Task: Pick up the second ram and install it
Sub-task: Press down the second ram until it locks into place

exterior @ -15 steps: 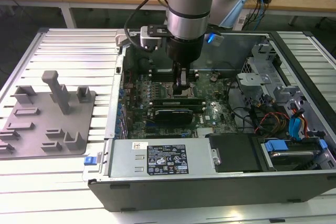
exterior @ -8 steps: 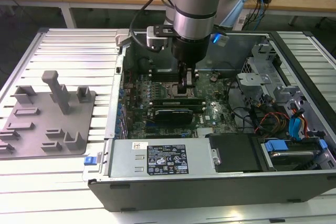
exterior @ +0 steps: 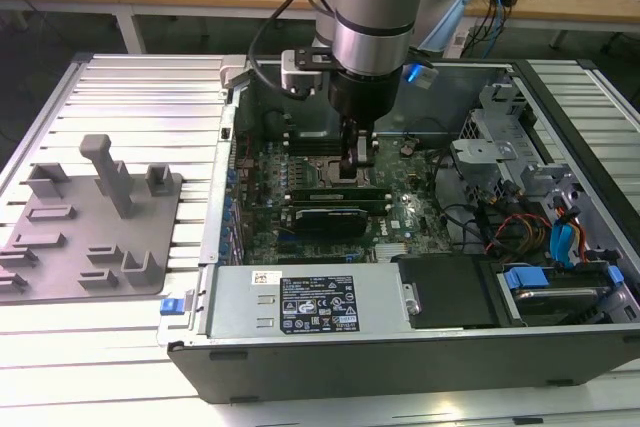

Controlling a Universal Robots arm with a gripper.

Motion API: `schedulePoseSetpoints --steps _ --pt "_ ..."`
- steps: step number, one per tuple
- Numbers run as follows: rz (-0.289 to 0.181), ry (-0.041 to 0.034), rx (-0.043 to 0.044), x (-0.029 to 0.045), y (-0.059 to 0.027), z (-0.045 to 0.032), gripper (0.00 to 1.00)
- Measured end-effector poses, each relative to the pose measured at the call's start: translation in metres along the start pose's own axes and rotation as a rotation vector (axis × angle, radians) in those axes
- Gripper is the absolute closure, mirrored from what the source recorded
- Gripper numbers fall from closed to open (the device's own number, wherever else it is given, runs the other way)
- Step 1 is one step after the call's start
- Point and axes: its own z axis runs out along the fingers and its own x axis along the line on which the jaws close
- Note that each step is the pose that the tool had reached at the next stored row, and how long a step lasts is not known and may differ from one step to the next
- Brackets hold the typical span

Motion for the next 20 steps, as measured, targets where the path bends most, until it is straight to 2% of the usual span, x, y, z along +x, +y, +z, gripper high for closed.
schedulePoseSetpoints --steps 4,10,13,14,20 --pt "0.0 0.0 0.0 0.0 -0.0019 0.0 0.92" --pt "0.0 0.0 0.0 -0.0001 -0.0104 0.0 0.92" --pt "0.0 0.0 -0.0001 -0.0002 -0.0211 0.0 0.92" --pt "0.0 0.0 -0.0003 -0.0003 -0.0281 -0.0001 0.92" --pt "0.0 -0.0004 -0.0003 -0.0005 -0.0436 0.0008 0.92"
